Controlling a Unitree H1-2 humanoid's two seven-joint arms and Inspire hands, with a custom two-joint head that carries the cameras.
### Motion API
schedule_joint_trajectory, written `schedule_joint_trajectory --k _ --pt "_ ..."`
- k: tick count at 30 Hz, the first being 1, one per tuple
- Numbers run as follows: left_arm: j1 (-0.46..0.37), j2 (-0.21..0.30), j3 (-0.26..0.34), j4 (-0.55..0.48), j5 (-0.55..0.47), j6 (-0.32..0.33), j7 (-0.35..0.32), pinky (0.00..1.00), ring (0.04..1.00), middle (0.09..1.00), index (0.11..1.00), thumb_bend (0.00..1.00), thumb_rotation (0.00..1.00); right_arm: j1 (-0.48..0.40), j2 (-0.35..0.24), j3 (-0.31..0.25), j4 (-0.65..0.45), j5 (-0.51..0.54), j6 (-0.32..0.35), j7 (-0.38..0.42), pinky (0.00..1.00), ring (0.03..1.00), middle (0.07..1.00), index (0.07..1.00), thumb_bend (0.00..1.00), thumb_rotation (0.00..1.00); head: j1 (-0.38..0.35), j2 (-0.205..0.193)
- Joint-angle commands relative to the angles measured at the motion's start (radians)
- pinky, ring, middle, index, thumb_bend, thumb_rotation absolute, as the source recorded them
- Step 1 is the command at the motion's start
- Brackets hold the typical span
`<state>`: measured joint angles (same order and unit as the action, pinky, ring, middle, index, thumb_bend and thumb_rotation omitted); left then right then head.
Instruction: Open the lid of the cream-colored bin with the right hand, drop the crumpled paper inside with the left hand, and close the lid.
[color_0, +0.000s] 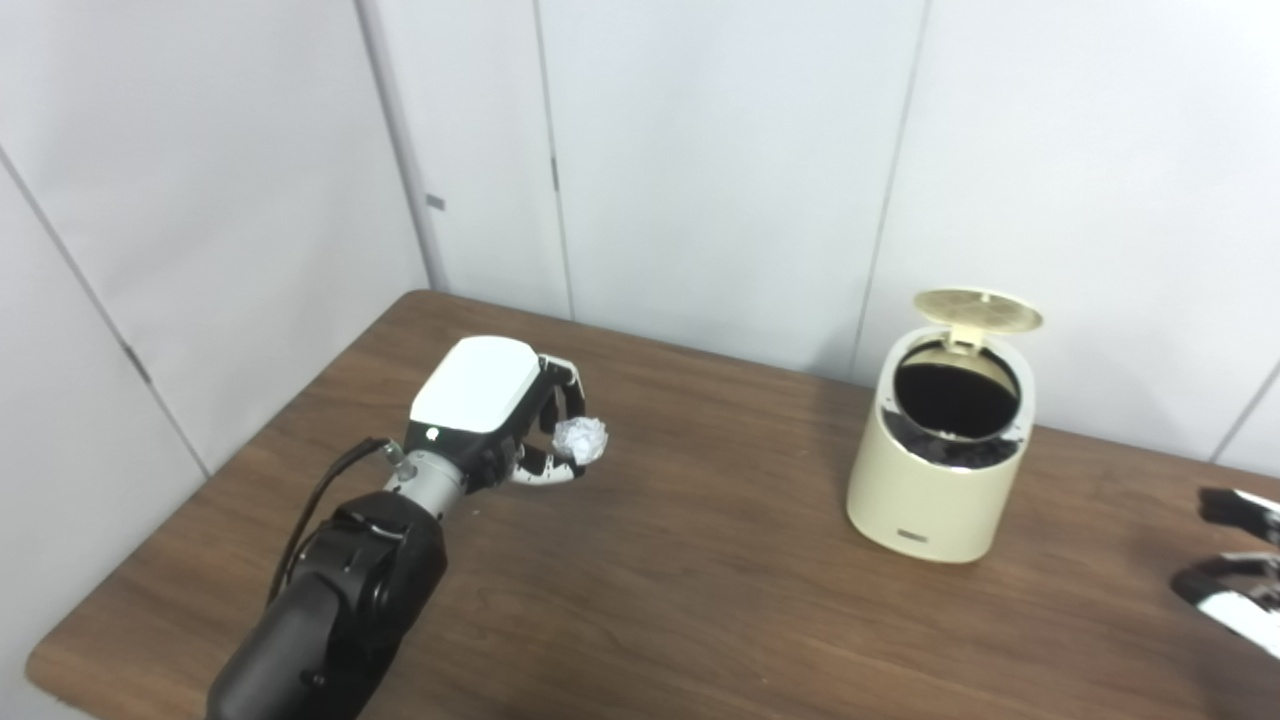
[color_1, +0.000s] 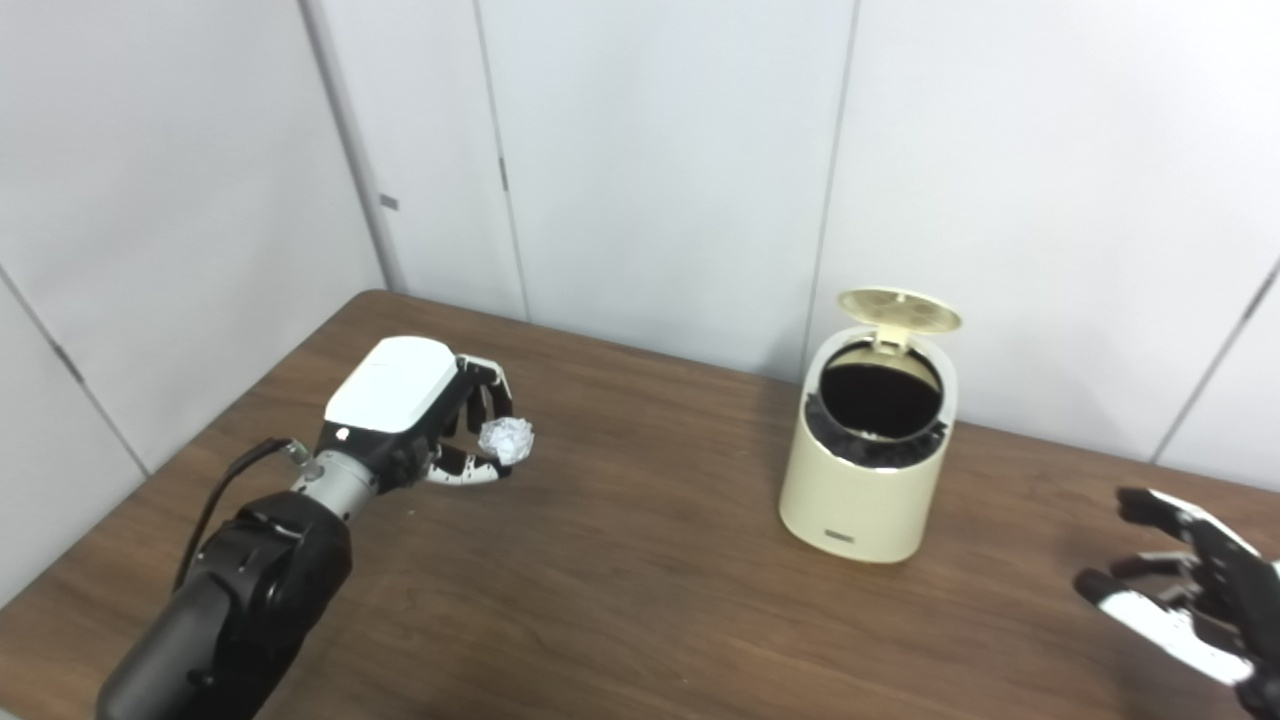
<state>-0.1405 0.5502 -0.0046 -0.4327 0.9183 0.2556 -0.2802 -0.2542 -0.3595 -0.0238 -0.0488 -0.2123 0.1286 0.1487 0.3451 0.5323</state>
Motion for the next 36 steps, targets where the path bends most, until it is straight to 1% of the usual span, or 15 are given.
schedule_joint_trajectory --k 1,4,5,7,8,10,11,13,14,16,19,25,29,32,36 --pt "-0.065 0.004 0.009 -0.046 0.008 -0.004 -0.001 0.24 0.362 0.475 0.497 0.52 0.00 -0.032 0.000 0.000 -0.012 0.009 -0.055 -0.014 0.36 0.675 0.849 0.837 1.00 0.53 -0.013 -0.005" --pt "-0.105 -0.034 0.007 -0.064 -0.012 0.004 -0.013 0.22 0.323 0.432 0.513 0.52 0.00 -0.032 0.013 0.009 -0.016 -0.006 -0.051 -0.023 0.51 0.770 0.883 0.887 0.89 0.38 -0.042 -0.023" --pt "-0.125 -0.052 0.004 -0.069 -0.018 0.014 -0.024 0.22 0.322 0.432 0.513 0.52 0.00 -0.031 0.020 0.011 -0.029 -0.010 -0.028 -0.021 0.51 0.772 0.884 0.888 0.88 0.38 -0.063 -0.036" --pt "-0.155 -0.081 0.000 -0.074 -0.020 0.029 -0.041 0.20 0.294 0.412 0.514 0.52 0.00 -0.029 0.032 0.016 -0.052 -0.024 0.011 -0.019 0.64 0.821 0.915 0.916 0.82 0.25 -0.088 -0.050" --pt "-0.173 -0.098 -0.004 -0.074 -0.012 0.038 -0.048 0.20 0.289 0.407 0.514 0.52 0.00 -0.028 0.036 0.020 -0.064 -0.032 0.026 -0.017 0.68 0.833 0.923 0.924 0.80 0.22 -0.095 -0.054" --pt "-0.197 -0.121 -0.013 -0.068 0.009 0.047 -0.060 0.19 0.294 0.405 0.515 0.52 0.00 -0.026 0.043 0.024 -0.070 -0.031 0.027 -0.015 0.74 0.852 0.938 0.937 0.78 0.11 -0.118 -0.066" --pt "-0.205 -0.129 -0.015 -0.063 0.015 0.047 -0.060 0.19 0.298 0.405 0.516 0.52 0.00 -0.026 0.046 0.025 -0.064 -0.027 0.018 -0.015 0.75 0.857 0.942 0.940 0.77 0.09 -0.136 -0.074" --pt "-0.216 -0.145 -0.020 -0.051 0.017 0.040 -0.048 0.17 0.287 0.461 0.492 0.52 0.00 -0.026 0.049 0.028 -0.051 -0.024 0.004 -0.013 0.78 0.869 0.953 0.948 0.77 0.06 -0.153 -0.081" --pt "-0.223 -0.152 -0.024 -0.043 0.015 0.034 -0.040 0.17 0.280 0.432 0.503 0.52 0.00 -0.025 0.049 0.032 -0.047 -0.030 -0.001 -0.013 0.78 0.872 0.957 0.950 0.77 0.05 -0.165 -0.085" --pt "-0.238 -0.166 -0.033 -0.025 0.007 0.021 -0.027 0.18 0.292 0.413 0.514 0.52 0.00 -0.023 0.048 0.041 -0.042 -0.045 -0.010 -0.017 0.77 0.865 0.957 0.946 0.78 0.08 -0.186 -0.091" --pt "-0.261 -0.190 -0.040 0.003 -0.021 0.003 -0.004 0.23 0.322 0.416 0.518 0.52 0.00 -0.018 0.050 0.049 -0.039 -0.056 -0.022 -0.022 0.73 0.847 0.951 0.939 0.79 0.13 -0.206 -0.096" --pt "-0.303 -0.238 -0.059 0.062 -0.058 -0.024 0.030 0.28 0.358 0.432 0.516 0.52 0.00 -0.014 0.064 0.055 -0.029 -0.052 -0.036 -0.028 0.73 0.848 0.945 0.929 0.78 0.12 -0.232 -0.103" --pt "-0.330 -0.265 -0.080 0.103 -0.073 -0.039 0.053 0.28 0.357 0.429 0.518 0.52 0.00 -0.010 0.073 0.059 -0.024 -0.052 -0.046 -0.037 0.73 0.851 0.940 0.926 0.78 0.11 -0.253 -0.108" --pt "-0.342 -0.288 -0.092 0.121 -0.077 -0.037 0.063 0.25 0.333 0.419 0.517 0.52 0.00 -0.009 0.081 0.060 -0.023 -0.055 -0.051 -0.044 0.72 0.854 0.938 0.922 0.79 0.11 -0.267 -0.110" --pt "-0.355 -0.331 -0.109 0.149 -0.090 -0.033 0.086 0.24 0.313 0.407 0.516 0.52 0.00 -0.006 0.089 0.067 -0.028 -0.067 -0.052 -0.049 0.73 0.854 0.933 0.916 0.80 0.14 -0.279 -0.112"
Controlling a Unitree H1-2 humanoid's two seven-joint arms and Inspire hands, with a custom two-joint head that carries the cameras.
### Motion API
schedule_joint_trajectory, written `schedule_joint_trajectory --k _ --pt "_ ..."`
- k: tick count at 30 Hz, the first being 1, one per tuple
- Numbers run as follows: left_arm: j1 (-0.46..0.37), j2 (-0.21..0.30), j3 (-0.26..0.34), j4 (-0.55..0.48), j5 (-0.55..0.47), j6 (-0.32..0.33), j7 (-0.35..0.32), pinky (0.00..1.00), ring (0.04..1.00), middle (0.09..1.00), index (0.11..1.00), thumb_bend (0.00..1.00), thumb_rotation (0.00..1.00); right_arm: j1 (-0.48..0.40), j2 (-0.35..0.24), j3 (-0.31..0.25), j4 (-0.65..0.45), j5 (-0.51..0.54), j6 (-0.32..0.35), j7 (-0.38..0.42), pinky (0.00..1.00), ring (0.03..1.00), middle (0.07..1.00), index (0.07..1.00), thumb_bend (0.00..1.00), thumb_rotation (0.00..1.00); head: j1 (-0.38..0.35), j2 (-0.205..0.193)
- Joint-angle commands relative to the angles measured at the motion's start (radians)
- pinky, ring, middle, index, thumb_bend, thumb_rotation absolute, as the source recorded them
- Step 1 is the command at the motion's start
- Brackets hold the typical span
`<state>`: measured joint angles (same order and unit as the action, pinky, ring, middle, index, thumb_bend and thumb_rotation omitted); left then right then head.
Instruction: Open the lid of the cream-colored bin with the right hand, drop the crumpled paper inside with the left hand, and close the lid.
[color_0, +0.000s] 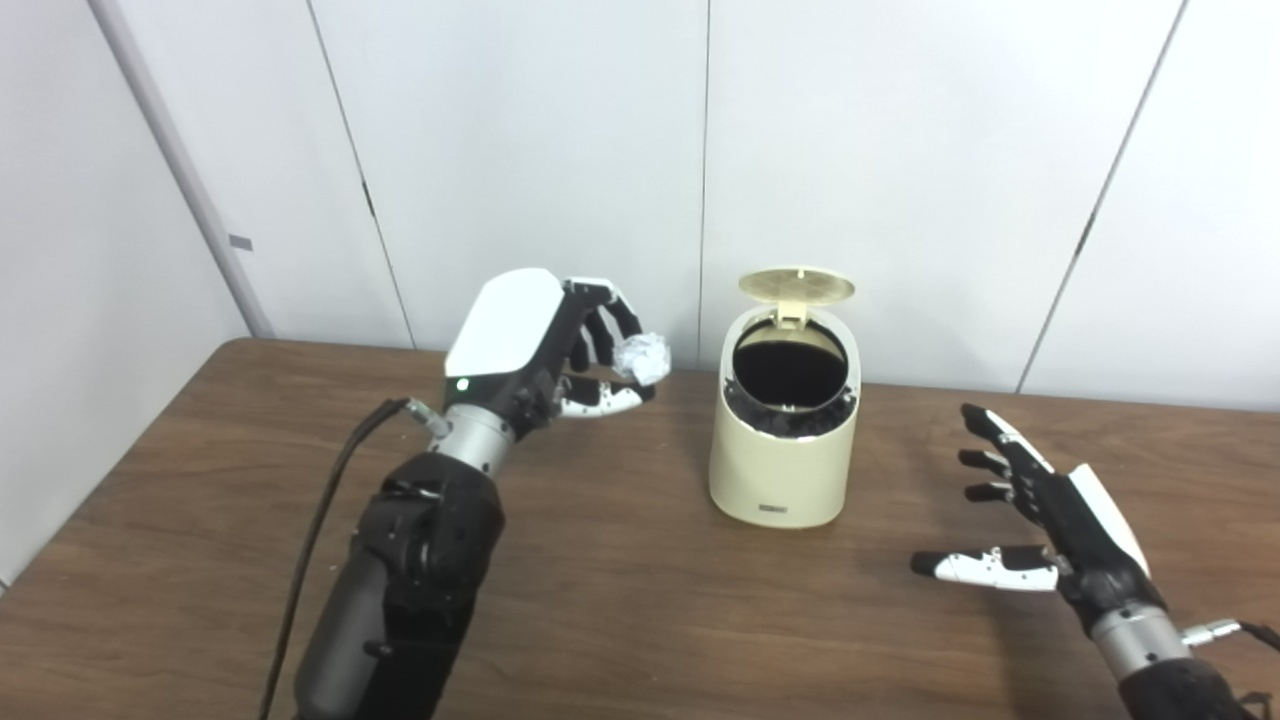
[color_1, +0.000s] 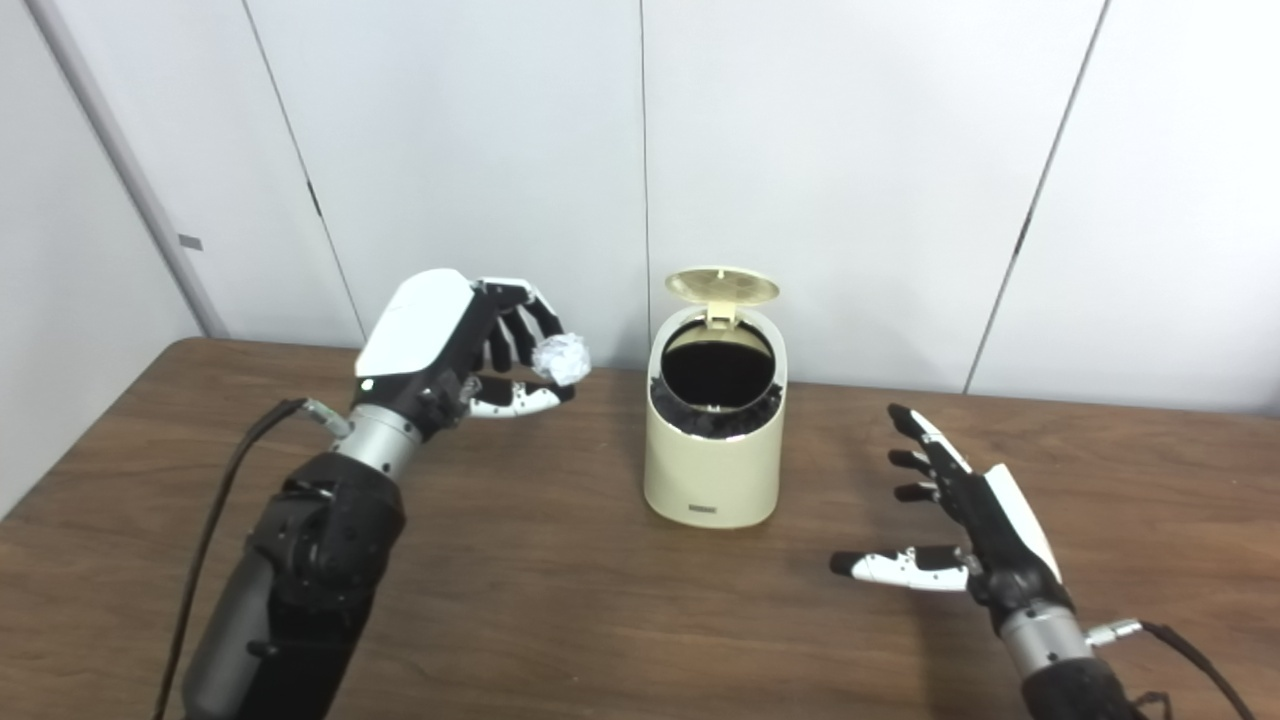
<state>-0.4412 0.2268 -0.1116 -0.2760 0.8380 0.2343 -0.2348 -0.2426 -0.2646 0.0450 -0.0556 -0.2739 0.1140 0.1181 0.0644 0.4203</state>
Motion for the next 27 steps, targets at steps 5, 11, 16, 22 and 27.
schedule_joint_trajectory --k 5,11,16,22,27 --pt "-0.070 -0.051 -0.018 0.012 -0.006 0.006 0.042 0.23 0.295 0.440 0.501 0.52 0.00 -0.015 -0.002 0.005 -0.024 -0.016 -0.041 -0.022 0.73 0.849 0.936 0.923 0.79 0.17 -0.006 0.000" --pt "-0.091 -0.084 -0.035 0.036 -0.005 0.017 0.058 0.25 0.319 0.415 0.522 0.52 0.00 -0.007 0.010 0.006 -0.049 -0.017 -0.015 -0.020 0.72 0.854 0.942 0.927 0.78 0.15 -0.014 -0.001" --pt "-0.109 -0.108 -0.046 0.053 -0.019 0.021 0.070 0.25 0.336 0.430 0.523 0.52 0.00 -0.005 0.013 0.011 -0.050 -0.040 -0.010 -0.022 0.71 0.842 0.939 0.928 0.78 0.17 -0.019 -0.003" --pt "-0.138 -0.125 -0.070 0.090 -0.007 0.016 0.099 0.18 0.281 0.411 0.517 0.52 0.00 -0.001 0.022 0.013 -0.067 -0.042 0.015 -0.016 0.71 0.850 0.940 0.930 0.78 0.16 -0.024 -0.002" --pt "-0.152 -0.126 -0.089 0.106 -0.010 0.011 0.112 0.20 0.294 0.414 0.518 0.52 0.00 -0.001 0.023 0.013 -0.069 -0.041 0.015 -0.017 0.70 0.854 0.941 0.928 0.78 0.15 -0.026 -0.002"
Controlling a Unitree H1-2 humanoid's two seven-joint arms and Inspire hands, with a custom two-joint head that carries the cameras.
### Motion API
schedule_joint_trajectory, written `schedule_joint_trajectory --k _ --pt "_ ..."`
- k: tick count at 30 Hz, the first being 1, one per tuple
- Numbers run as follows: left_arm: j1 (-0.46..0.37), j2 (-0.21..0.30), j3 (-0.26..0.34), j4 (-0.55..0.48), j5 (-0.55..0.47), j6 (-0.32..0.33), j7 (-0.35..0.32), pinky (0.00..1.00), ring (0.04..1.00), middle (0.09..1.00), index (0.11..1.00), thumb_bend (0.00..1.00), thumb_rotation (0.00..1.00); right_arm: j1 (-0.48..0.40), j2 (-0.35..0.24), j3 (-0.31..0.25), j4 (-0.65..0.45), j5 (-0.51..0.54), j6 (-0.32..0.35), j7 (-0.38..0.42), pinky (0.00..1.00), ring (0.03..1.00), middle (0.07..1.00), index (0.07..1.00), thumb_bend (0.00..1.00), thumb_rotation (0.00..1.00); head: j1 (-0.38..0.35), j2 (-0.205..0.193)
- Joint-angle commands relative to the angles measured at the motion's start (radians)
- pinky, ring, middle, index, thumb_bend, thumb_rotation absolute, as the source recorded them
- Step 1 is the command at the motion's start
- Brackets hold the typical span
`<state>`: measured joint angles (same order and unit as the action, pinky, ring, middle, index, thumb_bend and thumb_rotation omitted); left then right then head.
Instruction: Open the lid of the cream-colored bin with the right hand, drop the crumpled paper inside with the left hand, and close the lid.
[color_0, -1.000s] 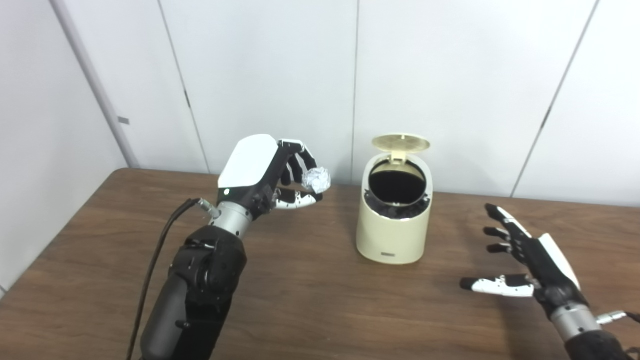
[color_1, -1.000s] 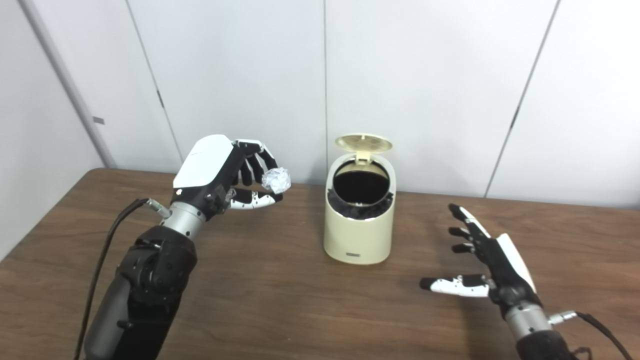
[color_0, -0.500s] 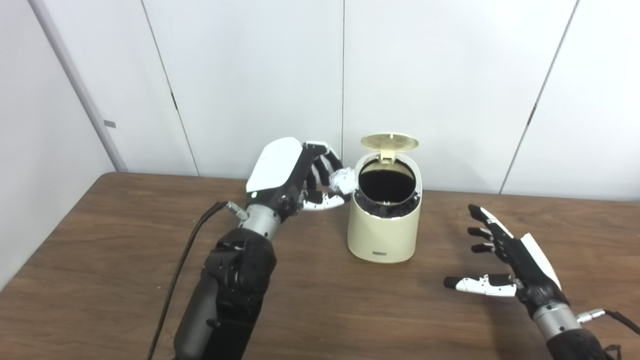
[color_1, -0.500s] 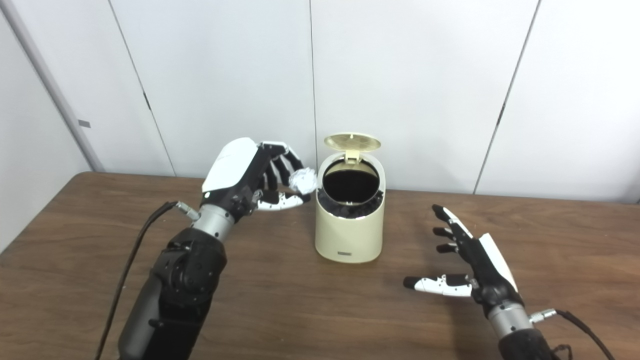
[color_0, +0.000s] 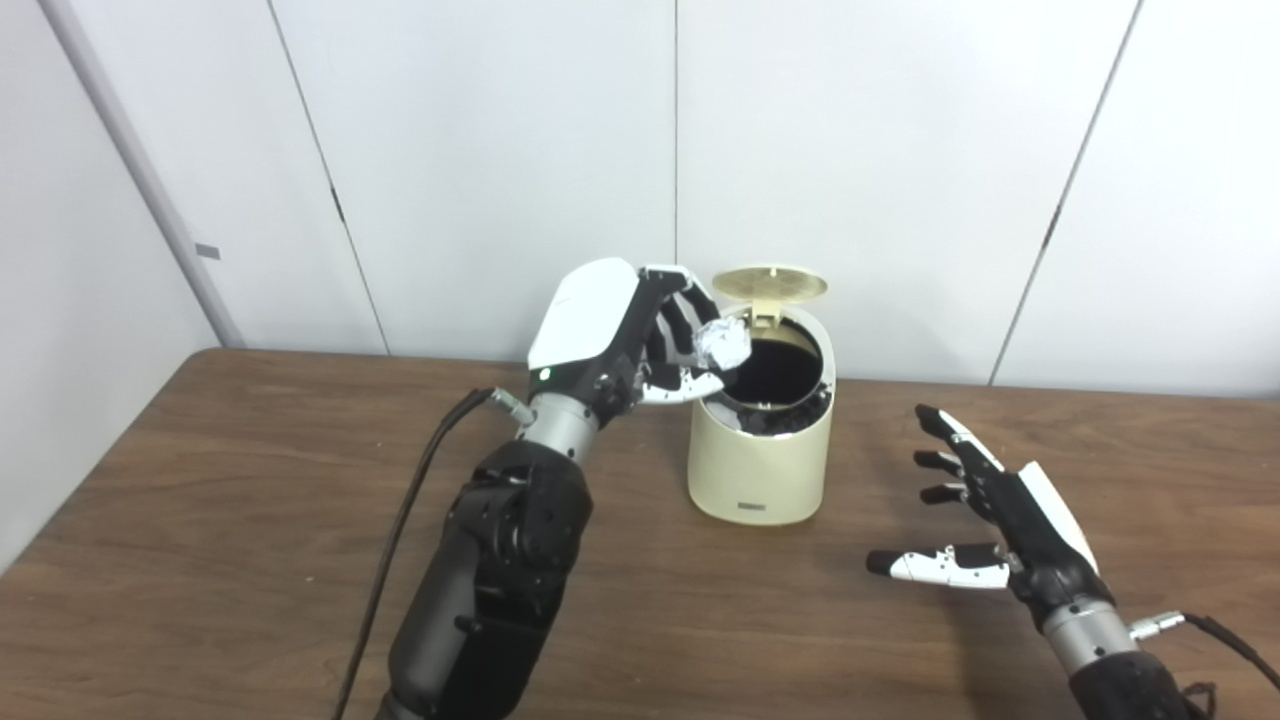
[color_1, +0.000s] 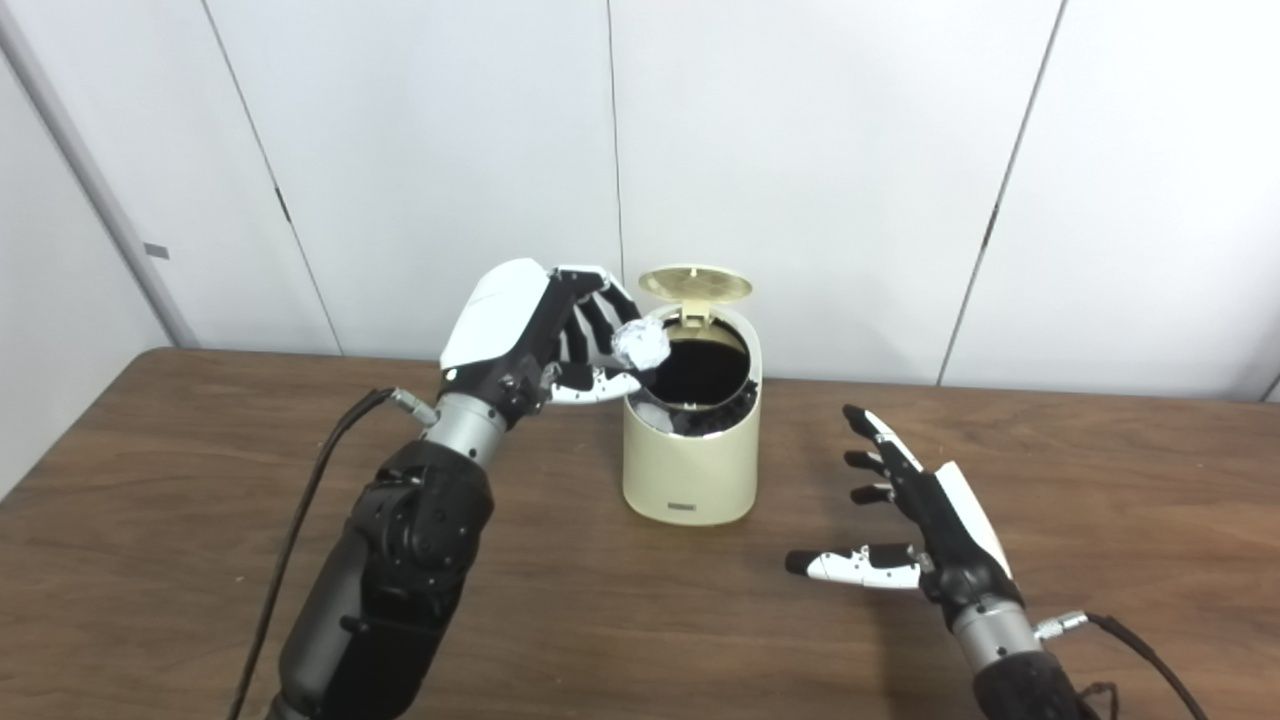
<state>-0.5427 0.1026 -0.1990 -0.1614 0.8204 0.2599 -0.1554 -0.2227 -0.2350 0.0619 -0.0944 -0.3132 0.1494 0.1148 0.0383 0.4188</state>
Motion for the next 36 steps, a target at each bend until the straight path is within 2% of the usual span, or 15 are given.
schedule_joint_trajectory --k 1,3,4,6,12,15,18,21,28,36 --pt "-0.053 -0.003 -0.004 -0.006 0.006 -0.012 0.033 0.20 0.298 0.414 0.517 0.52 0.00 -0.020 -0.007 -0.005 -0.029 0.000 -0.022 -0.015 0.70 0.856 0.942 0.928 0.78 0.15 -0.001 0.000" --pt "-0.058 -0.007 -0.007 0.002 0.003 -0.010 0.035 0.19 0.289 0.412 0.518 0.52 0.00 -0.021 -0.008 -0.005 -0.026 -0.005 -0.026 -0.018 0.71 0.859 0.943 0.929 0.78 0.15 -0.001 0.000" --pt "-0.061 -0.011 -0.008 0.008 -0.002 -0.012 0.040 0.18 0.274 0.449 0.499 0.52 0.00 -0.021 -0.008 -0.004 -0.027 -0.009 -0.022 -0.019 0.70 0.854 0.939 0.927 0.78 0.16 -0.001 0.000" --pt "-0.065 -0.019 -0.011 0.019 -0.006 -0.017 0.051 0.16 0.257 0.468 0.490 0.52 0.00 -0.021 -0.006 -0.004 -0.030 -0.014 -0.017 -0.020 0.70 0.851 0.936 0.925 0.79 0.17 -0.002 0.001" --pt "-0.078 -0.031 -0.030 0.056 0.013 -0.028 0.093 0.14 0.210 0.472 0.486 0.53 0.00 -0.018 -0.004 -0.005 -0.038 -0.011 -0.014 -0.014 0.72 0.857 0.941 0.929 0.78 0.16 -0.008 0.005" --pt "-0.088 -0.024 -0.057 0.096 0.041 -0.058 0.137 0.16 0.236 0.471 0.485 0.53 0.00 -0.020 -0.007 -0.007 -0.024 -0.009 -0.034 -0.020 0.70 0.849 0.938 0.926 0.78 0.16 -0.011 0.006" --pt "-0.096 -0.017 -0.080 0.140 0.068 -0.089 0.192 0.25 0.330 0.433 0.506 0.52 0.00 -0.020 -0.007 -0.009 -0.017 -0.009 -0.039 -0.024 0.70 0.848 0.937 0.923 0.79 0.17 -0.015 0.008" --pt "-0.103 -0.010 -0.105 0.190 0.109 -0.109 0.251 0.28 0.384 0.433 0.517 0.52 0.00 -0.017 -0.007 -0.009 -0.015 -0.014 -0.044 -0.029 0.71 0.847 0.931 0.920 0.80 0.18 -0.020 0.010" --pt "-0.119 -0.007 -0.141 0.284 0.180 -0.122 0.369 0.24 0.372 0.420 0.519 0.52 0.00 -0.013 -0.005 -0.010 -0.029 -0.017 -0.029 -0.029 0.73 0.853 0.932 0.919 0.79 0.16 -0.023 0.015" --pt "-0.133 0.007 -0.165 0.343 0.206 -0.135 0.442 0.25 0.374 0.417 0.519 0.52 0.00 -0.015 -0.014 -0.012 -0.004 -0.015 -0.056 -0.031 0.72 0.846 0.929 0.919 0.80 0.19 -0.023 0.019"
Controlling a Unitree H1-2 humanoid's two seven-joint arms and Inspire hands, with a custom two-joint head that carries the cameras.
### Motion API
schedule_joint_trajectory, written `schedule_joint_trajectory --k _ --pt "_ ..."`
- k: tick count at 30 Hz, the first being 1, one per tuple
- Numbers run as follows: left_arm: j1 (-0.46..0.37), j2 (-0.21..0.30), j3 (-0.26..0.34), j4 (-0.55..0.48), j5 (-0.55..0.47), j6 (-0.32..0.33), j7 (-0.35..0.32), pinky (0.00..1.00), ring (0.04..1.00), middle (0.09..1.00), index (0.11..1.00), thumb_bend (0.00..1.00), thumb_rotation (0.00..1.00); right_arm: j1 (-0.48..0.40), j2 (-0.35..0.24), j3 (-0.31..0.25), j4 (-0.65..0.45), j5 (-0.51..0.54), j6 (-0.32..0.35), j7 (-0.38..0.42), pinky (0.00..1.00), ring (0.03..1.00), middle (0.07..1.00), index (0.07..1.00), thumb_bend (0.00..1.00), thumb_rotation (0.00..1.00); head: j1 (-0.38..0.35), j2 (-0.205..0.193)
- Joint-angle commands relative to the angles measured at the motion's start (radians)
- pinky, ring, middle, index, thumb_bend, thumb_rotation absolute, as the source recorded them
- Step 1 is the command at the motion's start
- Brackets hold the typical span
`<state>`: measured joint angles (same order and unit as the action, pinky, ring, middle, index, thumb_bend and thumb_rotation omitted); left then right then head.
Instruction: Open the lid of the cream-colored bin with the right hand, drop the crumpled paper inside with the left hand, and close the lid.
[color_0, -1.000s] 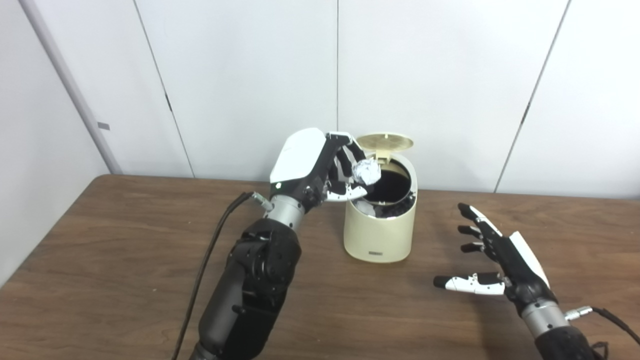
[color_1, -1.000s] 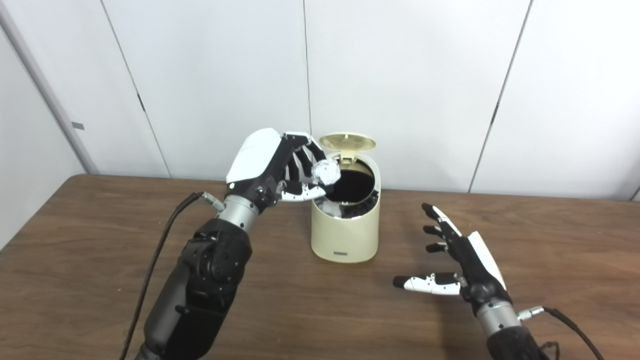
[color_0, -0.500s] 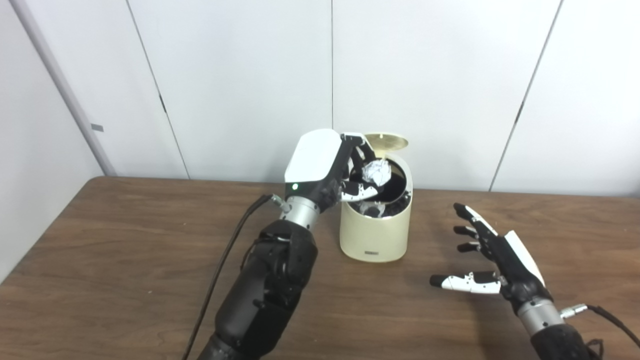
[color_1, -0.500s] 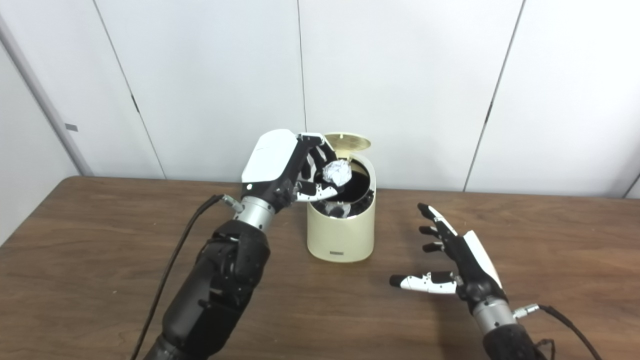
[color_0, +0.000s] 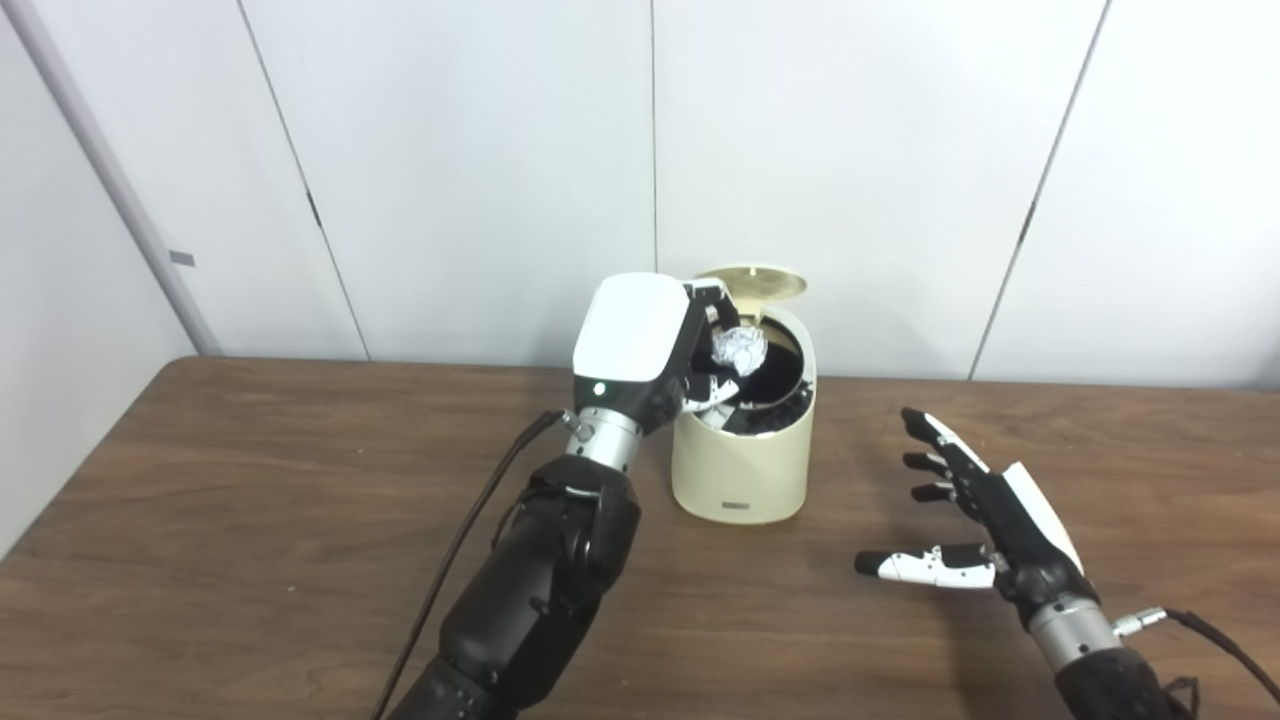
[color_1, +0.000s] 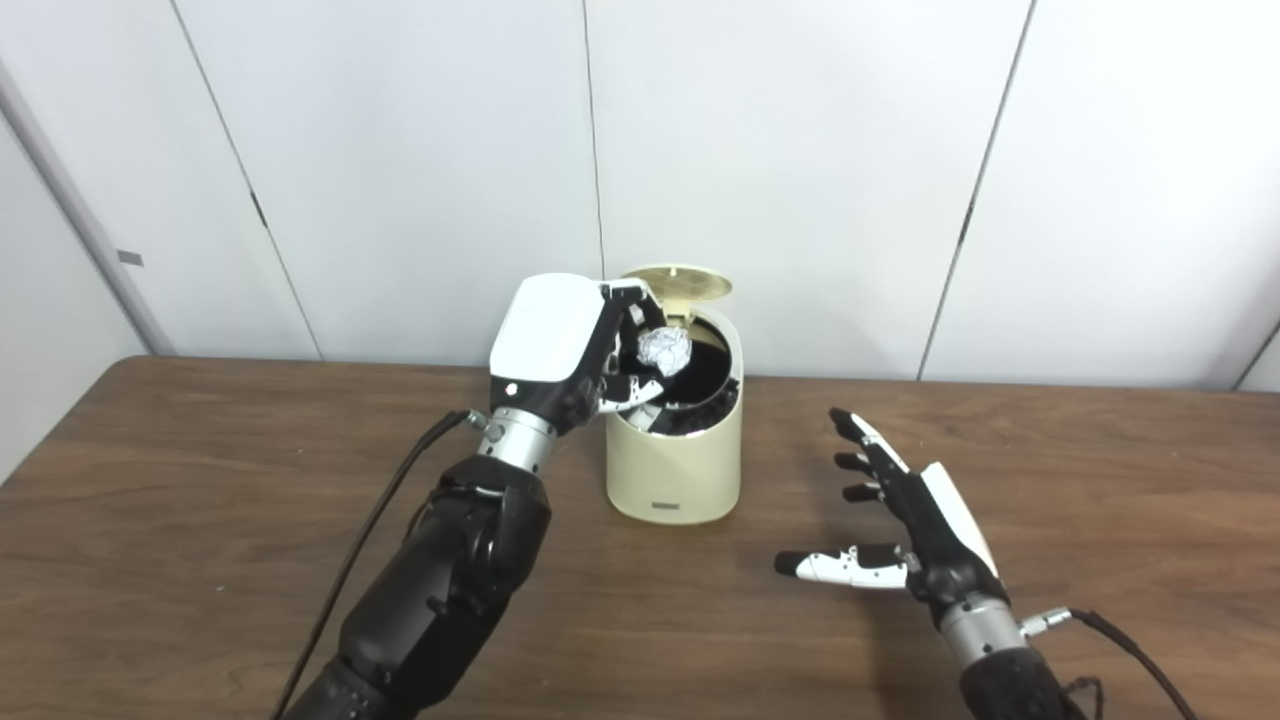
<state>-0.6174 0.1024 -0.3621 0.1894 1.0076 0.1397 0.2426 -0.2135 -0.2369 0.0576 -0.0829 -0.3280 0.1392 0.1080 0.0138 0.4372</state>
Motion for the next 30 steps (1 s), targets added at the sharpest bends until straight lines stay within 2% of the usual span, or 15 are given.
schedule_joint_trajectory --k 1,6,15,21,30 --pt "-0.059 0.008 -0.003 -0.003 0.022 -0.016 0.049 0.25 0.372 0.417 0.519 0.52 0.00 -0.024 -0.012 -0.008 -0.017 -0.001 -0.044 -0.024 0.72 0.846 0.929 0.919 0.80 0.19 0.002 0.000" --pt "-0.062 0.010 -0.010 0.009 0.032 -0.012 0.071 0.22 0.337 0.411 0.517 0.52 0.00 -0.021 -0.012 -0.011 -0.025 0.007 -0.043 -0.019 0.71 0.844 0.930 0.918 0.80 0.18 0.001 0.004" --pt "-0.058 0.016 -0.028 0.001 0.054 0.016 0.032 0.28 0.395 0.435 0.535 0.52 0.00 -0.015 -0.011 -0.006 -0.055 -0.006 -0.018 -0.014 0.71 0.831 0.921 0.908 0.80 0.19 0.001 0.009" --pt "-0.057 0.025 -0.040 -0.006 0.080 0.027 0.009 0.33 0.470 0.459 0.544 0.52 0.00 -0.014 -0.012 -0.008 -0.053 0.005 -0.031 -0.011 0.70 0.832 0.927 0.909 0.79 0.17 0.002 0.013" --pt "-0.059 0.031 -0.044 -0.006 0.080 0.033 -0.008 0.34 0.469 0.457 0.547 0.52 0.00 -0.014 -0.014 -0.008 -0.046 0.002 -0.033 -0.013 0.71 0.831 0.922 0.906 0.80 0.18 0.002 0.013"
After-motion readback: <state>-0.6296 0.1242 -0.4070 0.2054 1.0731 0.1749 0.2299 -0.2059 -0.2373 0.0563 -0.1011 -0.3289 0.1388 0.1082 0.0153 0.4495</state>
